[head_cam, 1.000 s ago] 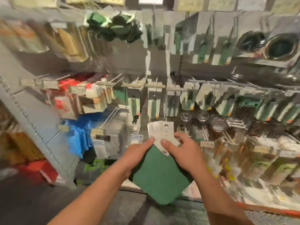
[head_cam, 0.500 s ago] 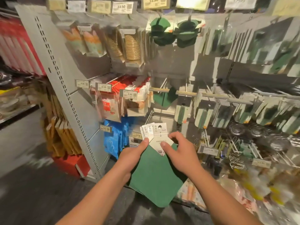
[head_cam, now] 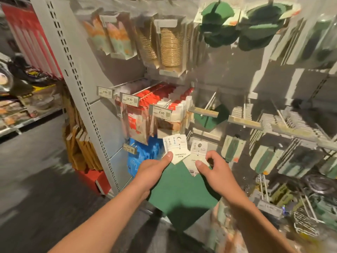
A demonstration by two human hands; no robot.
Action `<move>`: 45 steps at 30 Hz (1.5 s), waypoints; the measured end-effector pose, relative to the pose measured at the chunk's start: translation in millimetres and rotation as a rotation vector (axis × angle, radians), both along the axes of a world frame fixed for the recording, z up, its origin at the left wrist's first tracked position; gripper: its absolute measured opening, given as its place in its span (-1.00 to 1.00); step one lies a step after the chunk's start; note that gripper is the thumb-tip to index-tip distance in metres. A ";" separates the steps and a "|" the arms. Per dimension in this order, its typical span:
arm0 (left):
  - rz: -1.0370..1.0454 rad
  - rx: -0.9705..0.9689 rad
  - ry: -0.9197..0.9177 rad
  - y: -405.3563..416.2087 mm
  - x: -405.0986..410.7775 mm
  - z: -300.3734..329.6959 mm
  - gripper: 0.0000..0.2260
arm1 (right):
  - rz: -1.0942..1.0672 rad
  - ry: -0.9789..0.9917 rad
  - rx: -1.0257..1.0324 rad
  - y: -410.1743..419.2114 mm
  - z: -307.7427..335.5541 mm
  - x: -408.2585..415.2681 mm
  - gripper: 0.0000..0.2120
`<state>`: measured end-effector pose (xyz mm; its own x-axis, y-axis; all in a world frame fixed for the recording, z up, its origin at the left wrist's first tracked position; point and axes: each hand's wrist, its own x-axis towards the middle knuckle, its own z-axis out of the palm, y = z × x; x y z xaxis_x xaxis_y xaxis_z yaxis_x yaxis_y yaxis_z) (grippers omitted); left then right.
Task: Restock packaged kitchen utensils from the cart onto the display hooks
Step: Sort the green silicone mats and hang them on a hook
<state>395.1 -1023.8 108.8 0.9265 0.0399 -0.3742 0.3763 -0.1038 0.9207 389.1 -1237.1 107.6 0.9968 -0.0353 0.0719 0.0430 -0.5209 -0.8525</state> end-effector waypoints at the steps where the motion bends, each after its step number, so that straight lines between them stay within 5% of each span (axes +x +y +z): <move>1: 0.002 0.021 -0.008 0.5 9.5 0.3 -0.60 | 0.010 0.036 0.047 -5.6 -2.6 11.3 -0.73; 8: 0.042 0.092 -0.058 1.2 55.4 -13.1 -0.55 | -0.018 0.080 0.194 -13.7 -19.3 70.2 -0.79; 18: 0.037 0.335 -0.160 26.6 98.7 -34.3 -0.38 | -0.305 -0.015 0.128 5.3 -30.7 88.3 -0.82; 28: -0.050 0.443 -0.240 50.4 126.2 -32.2 -0.36 | -0.373 -0.168 -0.336 -0.1 2.3 103.2 -0.68; 45: -0.084 0.619 -0.371 53.7 113.5 -22.9 -0.44 | -0.523 -0.085 -0.370 3.2 10.9 124.6 -0.66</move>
<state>508.6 -970.1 85.9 0.9973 0.0656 0.0331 0.0187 -0.6618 0.7494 513.7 -1234.0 118.5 0.8449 -0.4726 0.2505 -0.2365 -0.7502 -0.6174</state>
